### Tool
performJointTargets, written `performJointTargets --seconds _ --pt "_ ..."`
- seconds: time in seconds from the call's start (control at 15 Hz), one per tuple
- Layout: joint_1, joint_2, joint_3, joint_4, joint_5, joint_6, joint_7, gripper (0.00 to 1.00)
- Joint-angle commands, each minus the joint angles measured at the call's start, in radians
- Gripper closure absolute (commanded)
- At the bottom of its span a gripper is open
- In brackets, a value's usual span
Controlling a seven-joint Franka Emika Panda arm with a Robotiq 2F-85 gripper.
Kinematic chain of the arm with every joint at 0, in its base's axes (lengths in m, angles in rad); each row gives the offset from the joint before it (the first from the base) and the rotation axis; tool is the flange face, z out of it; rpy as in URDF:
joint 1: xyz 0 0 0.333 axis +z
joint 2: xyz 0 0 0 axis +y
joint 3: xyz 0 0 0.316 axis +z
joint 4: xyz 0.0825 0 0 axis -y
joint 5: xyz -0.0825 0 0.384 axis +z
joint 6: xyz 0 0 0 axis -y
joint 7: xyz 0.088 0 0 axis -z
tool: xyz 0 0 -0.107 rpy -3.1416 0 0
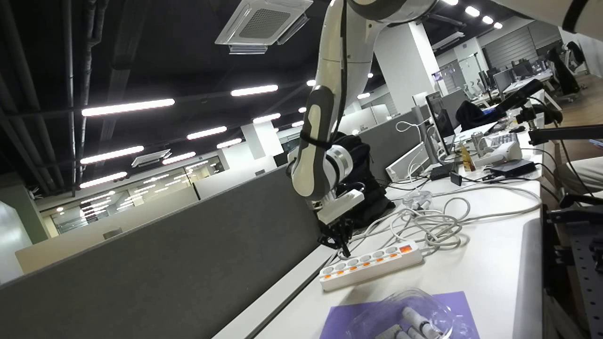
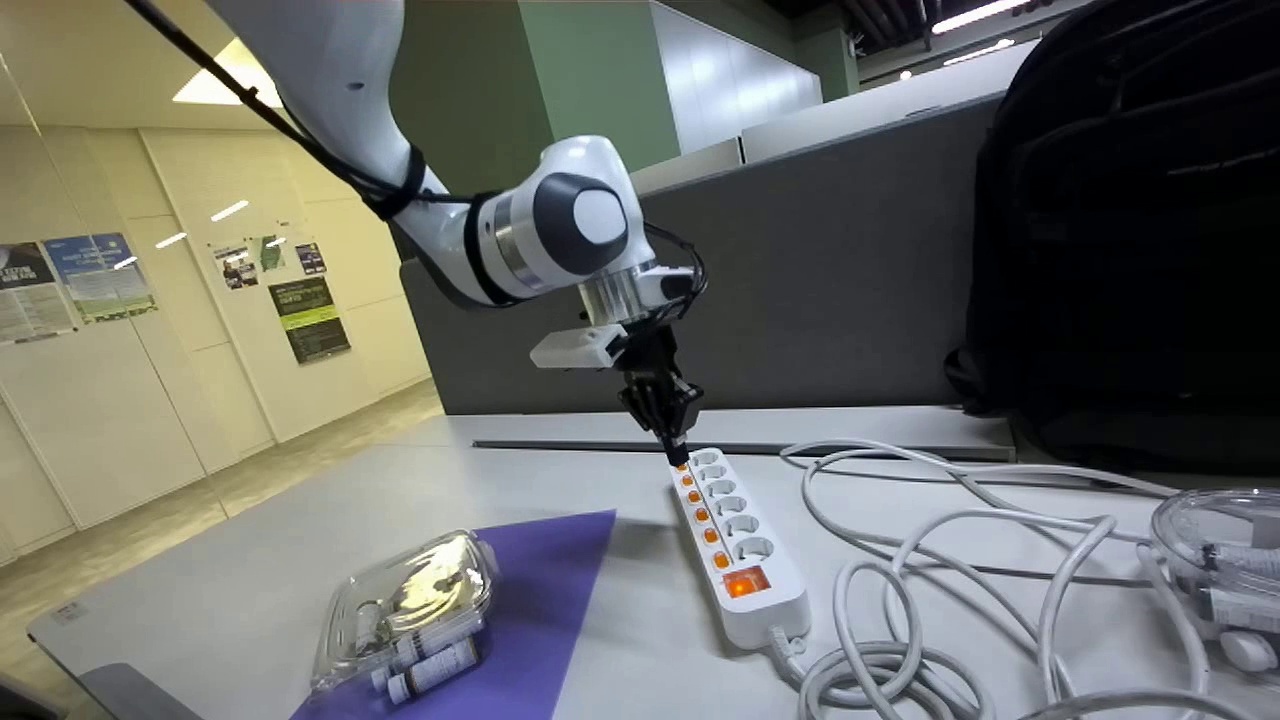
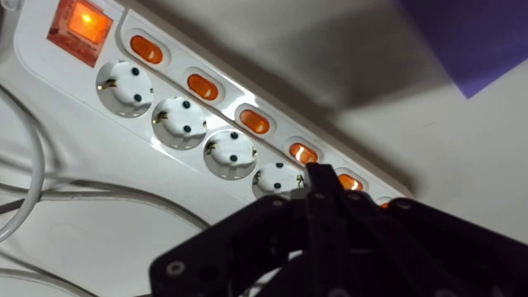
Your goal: Turn on the third switch from the left on the extension cable
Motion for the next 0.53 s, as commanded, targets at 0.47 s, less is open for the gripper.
performJointTargets --seconds 0.47 --pt "0.045 0.072 -0.051 -0.016 0.115 0.149 0.073 1.00"
